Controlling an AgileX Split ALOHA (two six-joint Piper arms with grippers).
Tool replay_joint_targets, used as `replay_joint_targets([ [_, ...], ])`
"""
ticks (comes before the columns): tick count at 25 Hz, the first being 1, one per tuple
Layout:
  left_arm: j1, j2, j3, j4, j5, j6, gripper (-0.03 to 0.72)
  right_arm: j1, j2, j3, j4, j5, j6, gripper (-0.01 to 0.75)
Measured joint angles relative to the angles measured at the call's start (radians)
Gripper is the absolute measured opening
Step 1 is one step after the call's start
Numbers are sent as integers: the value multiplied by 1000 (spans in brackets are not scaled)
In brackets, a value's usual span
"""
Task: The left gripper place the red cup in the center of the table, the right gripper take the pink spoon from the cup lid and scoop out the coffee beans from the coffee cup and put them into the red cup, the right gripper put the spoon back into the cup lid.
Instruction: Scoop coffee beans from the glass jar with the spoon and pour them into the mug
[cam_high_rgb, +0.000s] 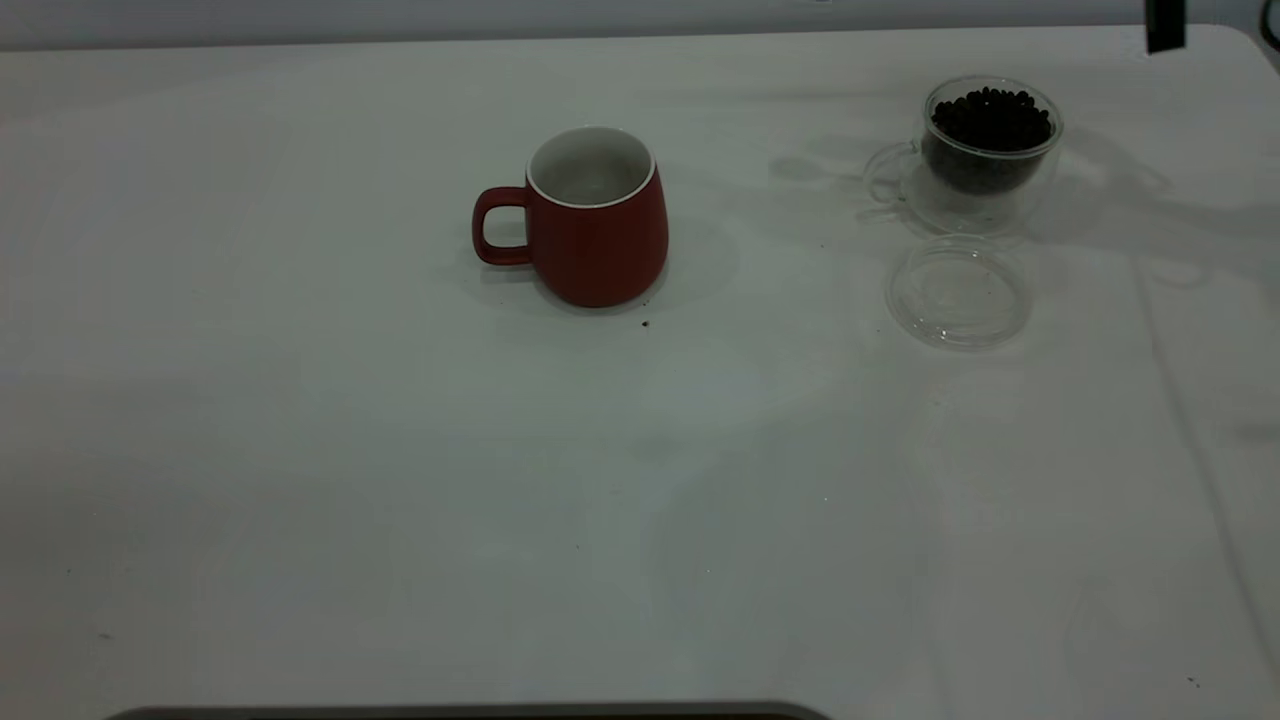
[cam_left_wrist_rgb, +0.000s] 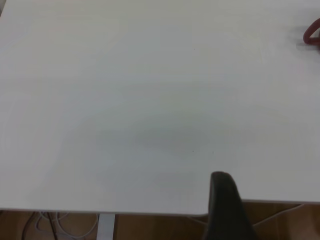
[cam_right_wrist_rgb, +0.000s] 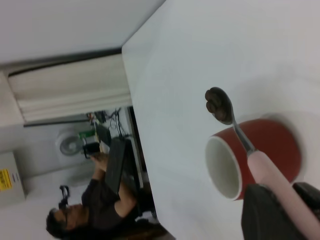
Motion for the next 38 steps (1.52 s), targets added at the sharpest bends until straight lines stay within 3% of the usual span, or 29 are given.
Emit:
replay_joint_targets([
  [10,0,0,0,0,0,0,505,158,-4,0,1,0,-16,102],
  [20,0,0,0,0,0,0,505,269,-4,0,-29,-1,-23,102],
  [29,0,0,0,0,0,0,505,301,-4,0,-122,-101,-88,102],
  [38,0,0,0,0,0,0,505,335,-24,0,-166,-207,-362,102],
])
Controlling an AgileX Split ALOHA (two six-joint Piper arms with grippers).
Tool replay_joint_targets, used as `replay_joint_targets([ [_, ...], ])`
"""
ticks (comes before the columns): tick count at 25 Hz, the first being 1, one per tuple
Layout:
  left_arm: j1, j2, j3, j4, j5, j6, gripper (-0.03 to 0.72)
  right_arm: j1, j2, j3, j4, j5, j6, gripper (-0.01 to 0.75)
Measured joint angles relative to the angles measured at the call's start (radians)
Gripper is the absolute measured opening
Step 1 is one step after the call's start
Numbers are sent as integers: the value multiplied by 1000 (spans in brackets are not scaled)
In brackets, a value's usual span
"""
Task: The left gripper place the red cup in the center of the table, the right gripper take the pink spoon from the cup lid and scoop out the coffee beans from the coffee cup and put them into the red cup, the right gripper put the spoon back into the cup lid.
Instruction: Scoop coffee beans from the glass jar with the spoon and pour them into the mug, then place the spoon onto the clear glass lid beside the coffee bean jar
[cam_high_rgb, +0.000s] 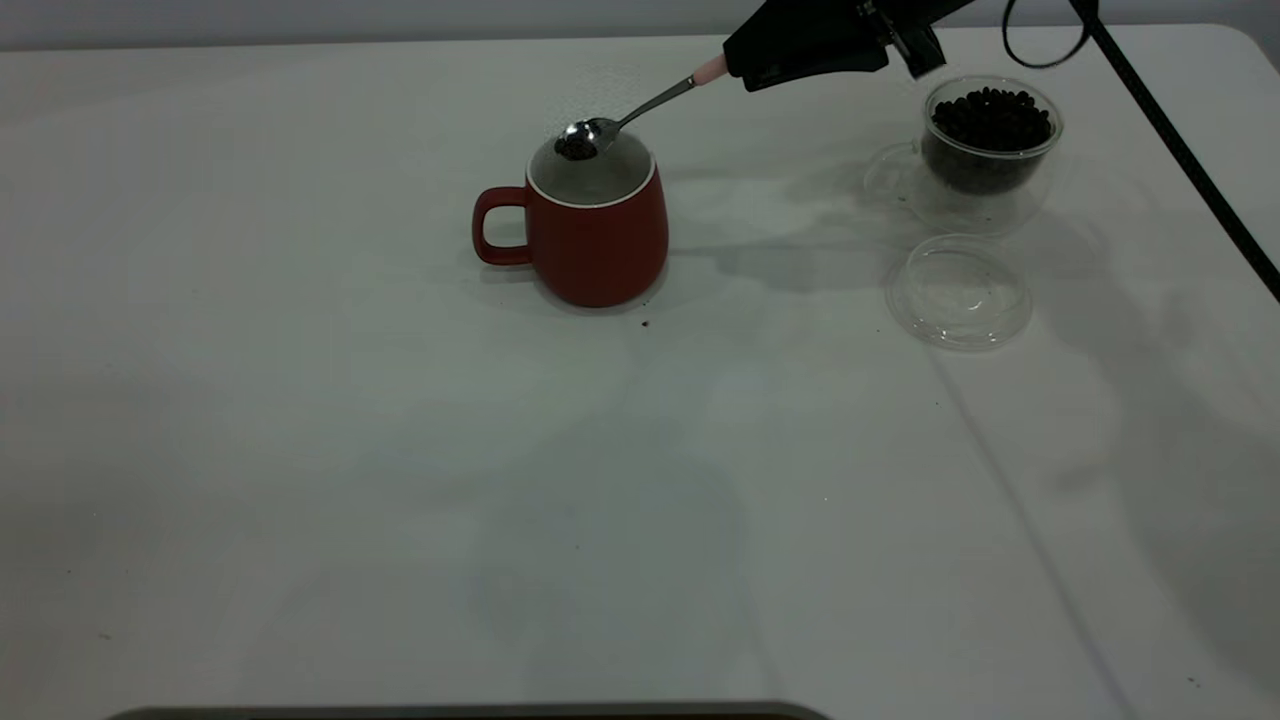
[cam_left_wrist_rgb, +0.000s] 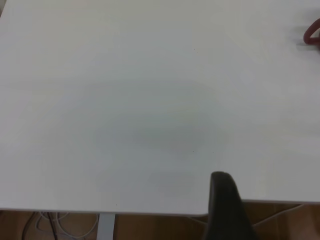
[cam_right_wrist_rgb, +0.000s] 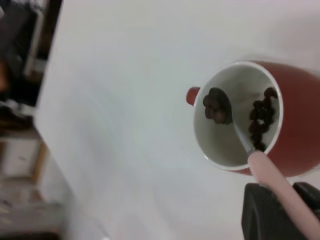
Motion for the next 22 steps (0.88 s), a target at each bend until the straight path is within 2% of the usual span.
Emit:
replay_joint_targets([
  [4,0,0,0,0,0,0,505,22,-53,0,-97,-63,-89,102],
  [9,0,0,0,0,0,0,505,25,-138,1,-170,-104,-100,102],
  [12,0,0,0,0,0,0,505,25,-210,1,-267,-27,-82,102],
  [15,0,0,0,0,0,0,505,7,-285,9,-387,113,-51,102],
  [18,0,0,0,0,0,0,505,-67,-344,59,-438,206,-22,102],
  [22,0,0,0,0,0,0,505,-239,-358,163,-459,200,13,102],
])
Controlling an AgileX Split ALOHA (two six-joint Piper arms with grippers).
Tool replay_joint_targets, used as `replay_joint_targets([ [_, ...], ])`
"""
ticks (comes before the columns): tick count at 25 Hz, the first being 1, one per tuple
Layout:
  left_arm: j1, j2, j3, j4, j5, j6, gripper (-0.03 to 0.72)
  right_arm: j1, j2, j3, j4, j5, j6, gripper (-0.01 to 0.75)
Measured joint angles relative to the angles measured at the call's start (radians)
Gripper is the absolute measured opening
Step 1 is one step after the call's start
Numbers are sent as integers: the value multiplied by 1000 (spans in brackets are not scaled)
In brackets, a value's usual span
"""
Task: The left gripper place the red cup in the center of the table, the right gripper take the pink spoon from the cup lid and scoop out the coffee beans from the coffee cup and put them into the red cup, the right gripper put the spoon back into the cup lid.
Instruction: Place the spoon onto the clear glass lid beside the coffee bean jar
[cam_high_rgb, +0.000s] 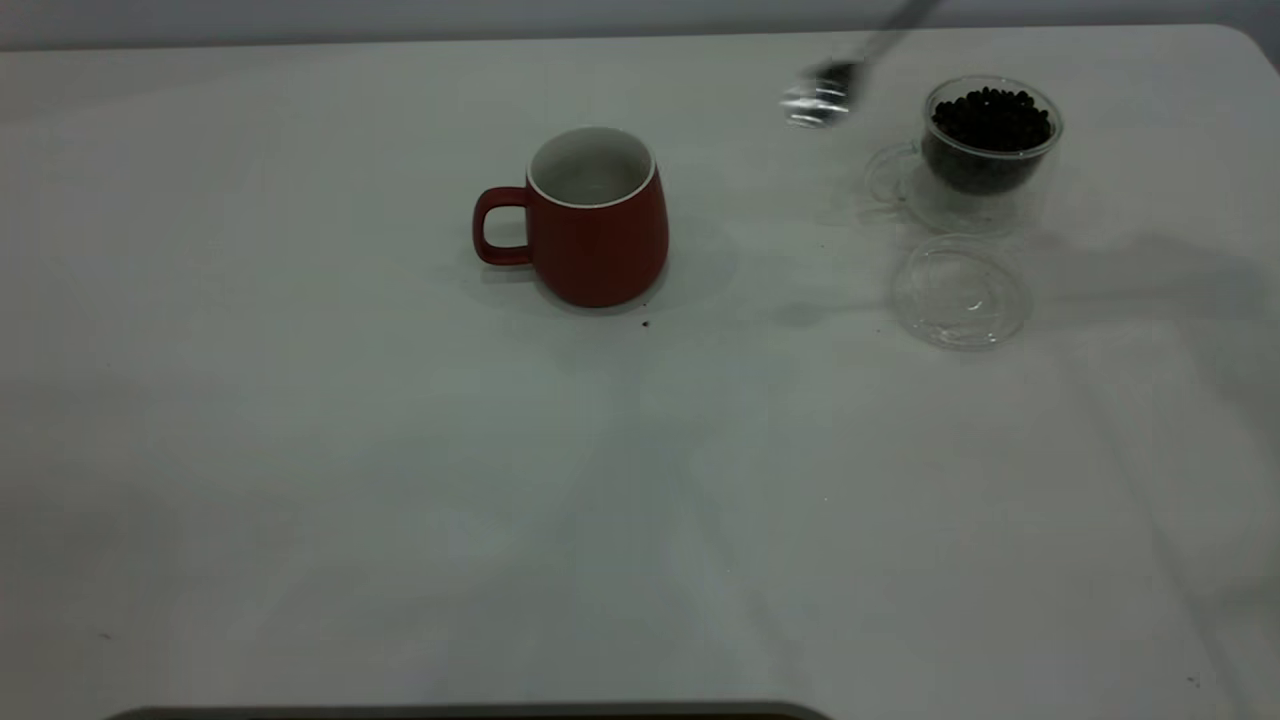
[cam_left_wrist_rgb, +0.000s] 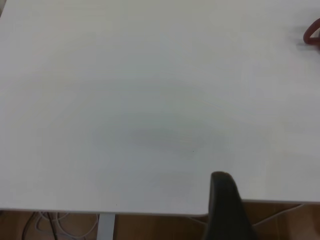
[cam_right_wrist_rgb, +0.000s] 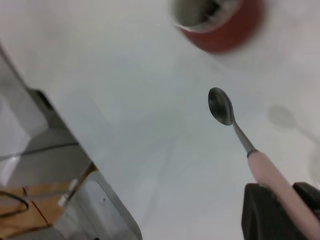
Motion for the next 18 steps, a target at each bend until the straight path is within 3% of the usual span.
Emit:
replay_joint_targets([
  [4,0,0,0,0,0,0,505,-115,41,106,17,-54,11,102],
  [7,0,0,0,0,0,0,505,-162,101,142,63,-64,15,102],
  [18,0,0,0,0,0,0,505,-201,265,145,135,-243,15,102],
])
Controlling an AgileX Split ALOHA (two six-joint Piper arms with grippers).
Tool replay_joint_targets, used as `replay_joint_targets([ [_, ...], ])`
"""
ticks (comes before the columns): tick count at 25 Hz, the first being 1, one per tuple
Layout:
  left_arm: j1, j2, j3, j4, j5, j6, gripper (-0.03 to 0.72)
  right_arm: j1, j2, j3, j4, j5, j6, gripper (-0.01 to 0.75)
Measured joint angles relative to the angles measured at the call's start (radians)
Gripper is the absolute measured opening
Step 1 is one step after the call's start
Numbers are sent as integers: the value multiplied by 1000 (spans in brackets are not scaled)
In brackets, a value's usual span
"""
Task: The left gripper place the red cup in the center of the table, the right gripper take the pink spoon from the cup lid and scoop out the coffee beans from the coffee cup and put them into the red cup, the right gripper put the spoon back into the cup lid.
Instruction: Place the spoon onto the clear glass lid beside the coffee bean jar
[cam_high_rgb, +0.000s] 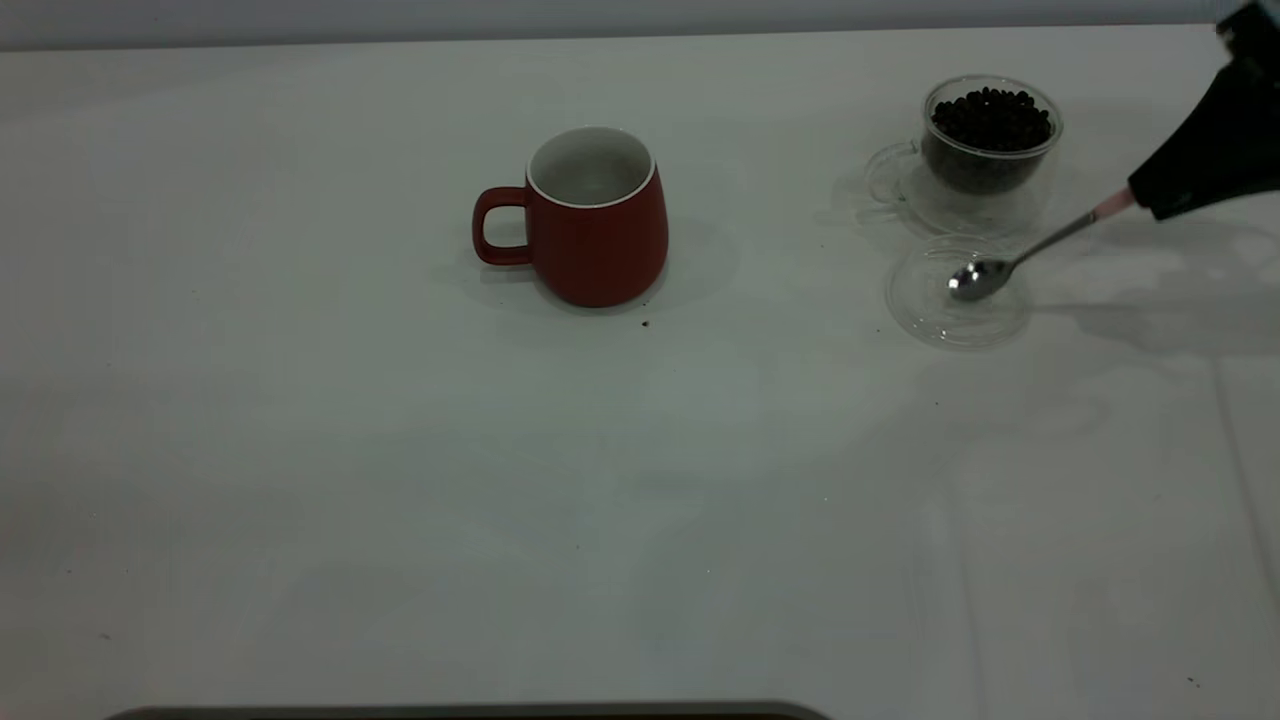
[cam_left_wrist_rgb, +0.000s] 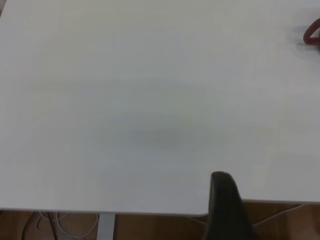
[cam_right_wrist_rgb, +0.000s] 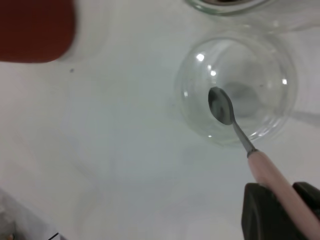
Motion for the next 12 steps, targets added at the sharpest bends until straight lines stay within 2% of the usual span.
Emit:
replay_joint_targets([
  [12,0,0,0,0,0,0,505,-2,98,-4,87,2,0,102],
])
